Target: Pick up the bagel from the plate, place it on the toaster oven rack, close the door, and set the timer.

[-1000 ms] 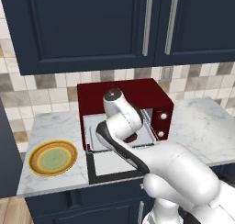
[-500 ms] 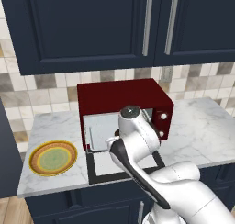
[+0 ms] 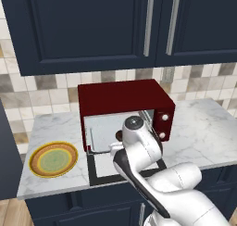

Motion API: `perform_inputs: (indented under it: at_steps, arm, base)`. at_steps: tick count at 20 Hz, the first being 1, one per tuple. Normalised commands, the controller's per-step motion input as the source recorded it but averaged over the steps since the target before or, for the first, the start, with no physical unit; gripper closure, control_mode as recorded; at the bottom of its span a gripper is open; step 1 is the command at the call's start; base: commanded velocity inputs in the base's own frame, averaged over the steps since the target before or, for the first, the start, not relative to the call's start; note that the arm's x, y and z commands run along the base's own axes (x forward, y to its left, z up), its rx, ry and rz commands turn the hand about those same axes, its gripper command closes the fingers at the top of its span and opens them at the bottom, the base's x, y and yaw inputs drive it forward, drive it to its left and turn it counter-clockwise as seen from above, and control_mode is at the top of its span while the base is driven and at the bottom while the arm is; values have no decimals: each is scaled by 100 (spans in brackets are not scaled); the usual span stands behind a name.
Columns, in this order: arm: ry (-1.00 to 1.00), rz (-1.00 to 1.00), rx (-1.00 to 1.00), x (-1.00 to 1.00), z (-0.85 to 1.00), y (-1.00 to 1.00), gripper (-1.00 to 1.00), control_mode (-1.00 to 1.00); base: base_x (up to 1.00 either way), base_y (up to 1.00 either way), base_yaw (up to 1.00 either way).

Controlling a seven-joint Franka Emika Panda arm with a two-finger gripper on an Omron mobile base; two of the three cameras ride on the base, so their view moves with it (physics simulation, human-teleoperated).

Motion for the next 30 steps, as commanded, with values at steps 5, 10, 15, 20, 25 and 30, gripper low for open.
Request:
perform_inputs:
  at_steps: [5,10,15,20,25,30]
  arm:
    - [0,-4,0,77,-4,0,-100,-100]
    - [0,-2,0,89,0,0,-100,-100]
    - [0,-2,0,95,0,0,-100,-100]
    - [-2,-1,0,4,21,7,-100,-100]
    - [-3,1,0,-100,90,11,-100,-100]
    - [11,13,-3,-96,93,32,-100,-100]
  base:
    - [0,0,0]
    - [0,0,0]
    - [0,0,0]
    - [0,0,0]
    - [0,0,0]
    - [0,0,0]
